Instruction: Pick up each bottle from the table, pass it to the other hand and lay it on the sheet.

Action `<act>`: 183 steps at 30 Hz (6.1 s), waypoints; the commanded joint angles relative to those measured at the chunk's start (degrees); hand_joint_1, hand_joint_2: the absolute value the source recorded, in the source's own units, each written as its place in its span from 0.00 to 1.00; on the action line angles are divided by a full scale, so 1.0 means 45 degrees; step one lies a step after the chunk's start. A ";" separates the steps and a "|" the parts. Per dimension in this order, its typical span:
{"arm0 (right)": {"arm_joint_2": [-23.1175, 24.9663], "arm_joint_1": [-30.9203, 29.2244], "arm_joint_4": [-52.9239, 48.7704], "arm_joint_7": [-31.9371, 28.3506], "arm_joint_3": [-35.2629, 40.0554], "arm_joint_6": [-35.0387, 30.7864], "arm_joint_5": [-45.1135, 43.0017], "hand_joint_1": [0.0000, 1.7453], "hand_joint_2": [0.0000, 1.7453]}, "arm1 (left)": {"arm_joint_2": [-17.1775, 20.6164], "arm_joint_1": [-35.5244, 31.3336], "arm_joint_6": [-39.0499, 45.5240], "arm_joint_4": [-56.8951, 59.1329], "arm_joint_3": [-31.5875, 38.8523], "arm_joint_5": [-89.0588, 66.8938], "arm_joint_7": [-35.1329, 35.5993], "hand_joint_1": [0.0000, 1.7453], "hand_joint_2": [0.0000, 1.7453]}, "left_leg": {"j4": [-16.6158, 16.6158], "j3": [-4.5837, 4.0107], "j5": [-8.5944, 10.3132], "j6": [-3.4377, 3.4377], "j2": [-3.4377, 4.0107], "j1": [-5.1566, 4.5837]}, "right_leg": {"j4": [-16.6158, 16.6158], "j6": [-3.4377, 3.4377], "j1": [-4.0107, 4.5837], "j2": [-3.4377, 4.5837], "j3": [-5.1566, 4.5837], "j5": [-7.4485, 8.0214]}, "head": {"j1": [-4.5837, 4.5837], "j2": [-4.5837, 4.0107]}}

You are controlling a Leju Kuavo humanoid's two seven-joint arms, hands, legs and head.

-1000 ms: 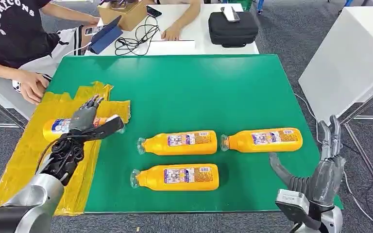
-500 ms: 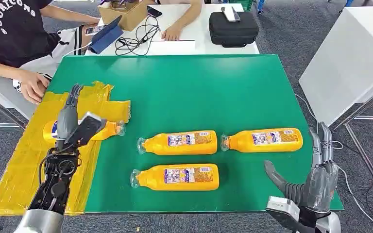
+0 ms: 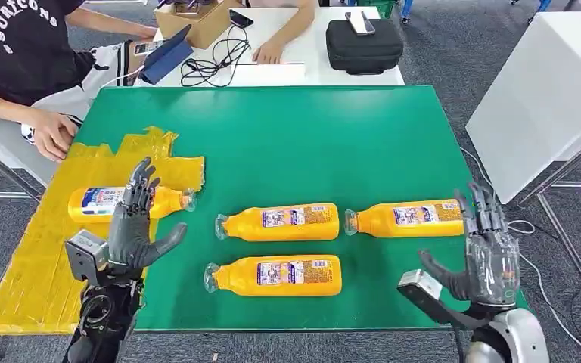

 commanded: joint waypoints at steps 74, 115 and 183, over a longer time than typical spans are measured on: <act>-0.1904 -1.0852 1.7190 0.2536 0.5995 0.2187 0.0960 1.00 1.00 | -0.1103 -0.1446 0.0018 0.3134 0.0225 0.0771 0.0376 0.00 1.00 | 0.0006 0.0092 0.0000 0.0000 0.0010 0.0012 | -0.0012 0.0012 0.0016 -0.0011 0.0097 0.0006 | -0.0010 0.0000; 0.2326 -0.3768 0.5166 -0.3762 0.1583 -0.0168 -1.1802 1.00 1.00 | -0.0873 -0.2824 -0.0051 0.3396 -0.1850 0.0142 0.1433 0.00 1.00 | -0.0002 0.0065 -0.0013 -0.0014 0.0000 0.0027 | -0.0018 0.0015 0.0032 -0.0029 0.0079 -0.0014 | -0.0010 0.0000; 0.3505 -0.9930 1.3889 -0.3848 0.6338 0.0608 -1.2937 1.00 1.00 | -0.0033 -0.2718 0.0502 0.0374 -0.4098 0.1203 0.1957 0.00 1.00 | 0.0008 0.0010 0.0012 -0.0009 -0.0046 0.0032 | 0.0003 0.0020 0.0021 -0.0064 0.0030 -0.0009 | -0.0005 0.0000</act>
